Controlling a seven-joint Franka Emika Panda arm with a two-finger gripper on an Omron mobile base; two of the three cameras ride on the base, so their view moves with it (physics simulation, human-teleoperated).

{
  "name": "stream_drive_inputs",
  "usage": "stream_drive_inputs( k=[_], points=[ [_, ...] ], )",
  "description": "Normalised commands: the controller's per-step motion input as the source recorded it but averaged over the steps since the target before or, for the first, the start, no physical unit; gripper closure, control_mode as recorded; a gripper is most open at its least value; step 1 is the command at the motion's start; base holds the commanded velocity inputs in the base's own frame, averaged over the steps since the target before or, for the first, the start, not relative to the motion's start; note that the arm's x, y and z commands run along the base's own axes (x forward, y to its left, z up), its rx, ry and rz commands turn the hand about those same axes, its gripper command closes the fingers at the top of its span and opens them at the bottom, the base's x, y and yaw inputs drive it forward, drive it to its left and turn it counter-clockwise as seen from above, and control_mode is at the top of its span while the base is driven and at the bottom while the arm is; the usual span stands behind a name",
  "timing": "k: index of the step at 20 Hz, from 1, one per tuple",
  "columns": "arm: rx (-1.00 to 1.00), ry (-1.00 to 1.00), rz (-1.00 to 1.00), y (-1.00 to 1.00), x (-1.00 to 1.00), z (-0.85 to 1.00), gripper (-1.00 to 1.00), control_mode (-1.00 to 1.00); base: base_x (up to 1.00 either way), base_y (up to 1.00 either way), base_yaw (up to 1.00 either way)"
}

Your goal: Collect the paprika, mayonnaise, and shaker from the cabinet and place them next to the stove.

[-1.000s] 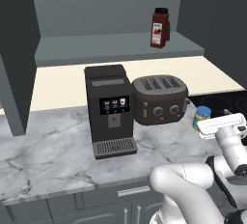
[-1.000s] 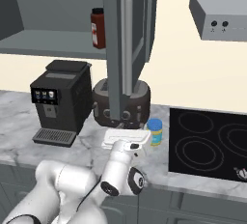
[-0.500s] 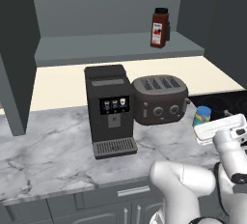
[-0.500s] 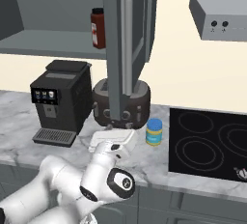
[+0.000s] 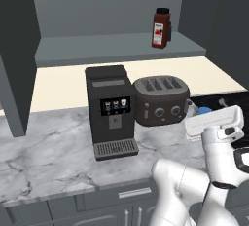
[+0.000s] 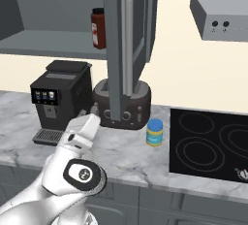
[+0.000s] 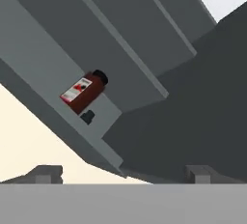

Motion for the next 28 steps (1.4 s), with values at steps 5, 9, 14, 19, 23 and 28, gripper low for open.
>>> stream_drive_inputs(
  k=[5,9,14,19,23,28],
  points=[
    [-0.22,-0.05,-0.01,0.64,-0.22,0.71,-1.0,-1.0,0.0,0.0,0.0],
    [-0.17,0.0,-0.09,0.73,0.1,0.29,-1.0,-1.0,0.0,0.0,0.0],
    [0.0,0.08,-0.06,0.79,0.0,0.15,-1.0,-1.0,0.0,0.0,0.0],
    [0.01,0.08,-0.07,0.84,0.0,0.24,-1.0,-1.0,0.0,0.0,0.0],
    [0.05,0.08,-0.03,0.67,0.0,0.51,-1.0,-1.0,0.0,0.0,0.0],
    [0.15,0.13,0.0,0.35,0.0,0.6,-1.0,-1.0,0.0,0.0,0.0]
  ],
)
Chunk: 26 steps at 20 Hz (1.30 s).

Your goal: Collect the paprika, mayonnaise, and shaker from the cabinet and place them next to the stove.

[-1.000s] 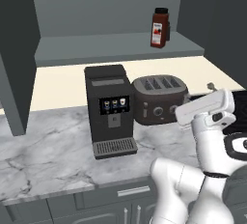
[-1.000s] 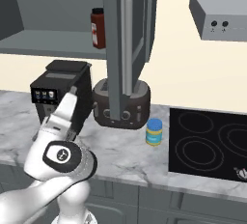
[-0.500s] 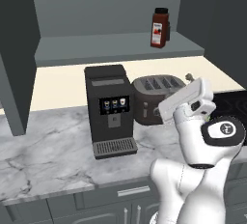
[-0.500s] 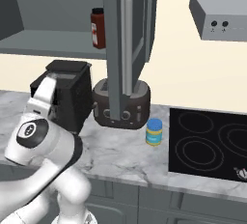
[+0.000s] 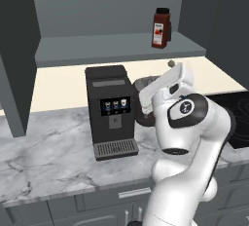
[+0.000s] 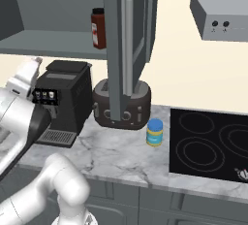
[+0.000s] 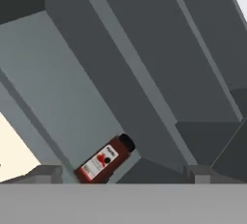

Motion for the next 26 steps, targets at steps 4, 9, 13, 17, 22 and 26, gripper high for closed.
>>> stream_drive_inputs(
  k=[4,9,13,17,22,26],
  points=[
    [0.19,0.05,0.01,0.16,-0.03,0.48,-1.0,-1.0,0.0,0.0,0.0],
    [0.34,-0.27,0.15,0.01,-0.35,-0.12,-1.0,-1.0,0.0,0.0,0.0],
    [0.41,-0.33,0.17,0.02,-0.02,0.01,-1.0,-1.0,0.0,0.0,0.0],
    [0.42,-0.38,0.22,0.0,0.0,0.11,-1.0,-1.0,0.0,0.0,0.0],
    [0.43,-0.41,0.23,0.09,0.0,0.03,-1.0,-1.0,0.0,0.0,0.0],
    [0.41,-0.41,0.22,0.22,0.0,0.03,-1.0,-1.0,0.0,0.0,0.0]
  ],
)
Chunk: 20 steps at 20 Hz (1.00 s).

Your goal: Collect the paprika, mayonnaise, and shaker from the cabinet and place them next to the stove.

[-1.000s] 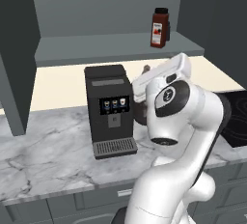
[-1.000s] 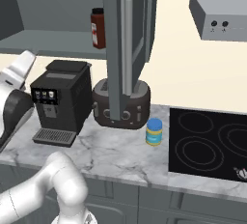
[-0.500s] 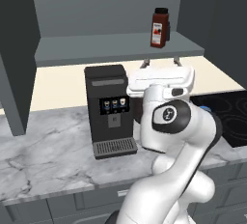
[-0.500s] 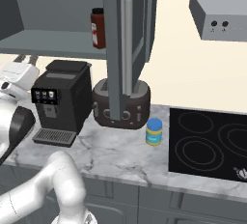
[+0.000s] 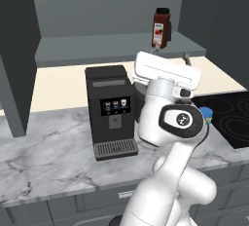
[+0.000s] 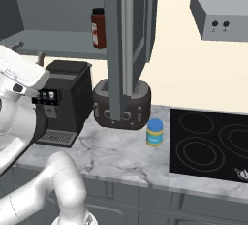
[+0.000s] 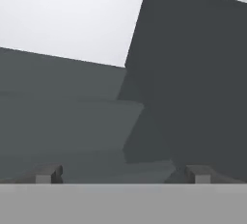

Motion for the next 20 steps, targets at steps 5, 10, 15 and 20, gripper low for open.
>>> stream_drive_inputs(
  k=[5,10,15,20],
  points=[
    [0.39,-0.4,0.22,0.31,0.0,0.0,-1.0,-1.0,0.0,0.0,0.0],
    [0.38,-0.41,0.22,0.32,0.0,0.0,-1.0,-1.0,0.0,0.0,0.0],
    [0.39,-0.41,0.22,0.17,0.0,-0.02,-1.0,-1.0,0.0,0.0,0.0],
    [0.49,-0.29,0.27,-0.06,0.16,-0.27,-1.0,-1.0,0.0,0.0,0.0]
  ],
)
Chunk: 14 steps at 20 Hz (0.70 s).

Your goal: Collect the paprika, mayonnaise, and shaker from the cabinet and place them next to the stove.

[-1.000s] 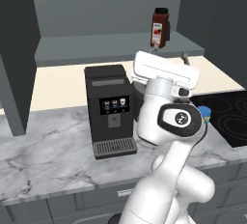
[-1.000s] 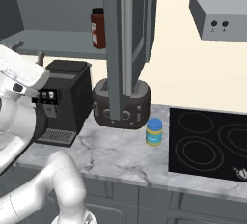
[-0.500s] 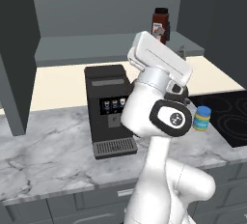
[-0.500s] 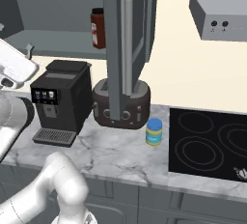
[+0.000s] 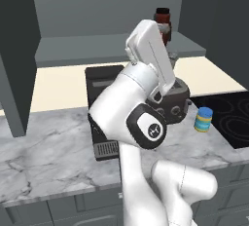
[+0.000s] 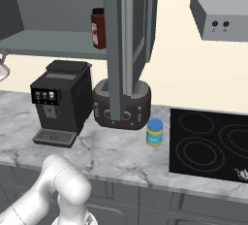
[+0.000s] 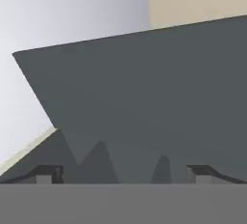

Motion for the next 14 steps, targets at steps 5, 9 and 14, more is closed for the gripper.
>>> stream_drive_inputs(
  k=[5,9,14],
  points=[
    [0.33,-0.11,0.14,-0.34,0.37,-0.05,-1.0,-1.0,0.0,0.0,0.0],
    [-0.05,0.04,0.05,-0.31,0.17,0.0,-1.0,-1.0,0.0,0.0,0.0],
    [-0.22,0.17,0.03,-0.18,0.07,0.0,-1.0,-1.0,0.0,0.0,0.0]
  ],
)
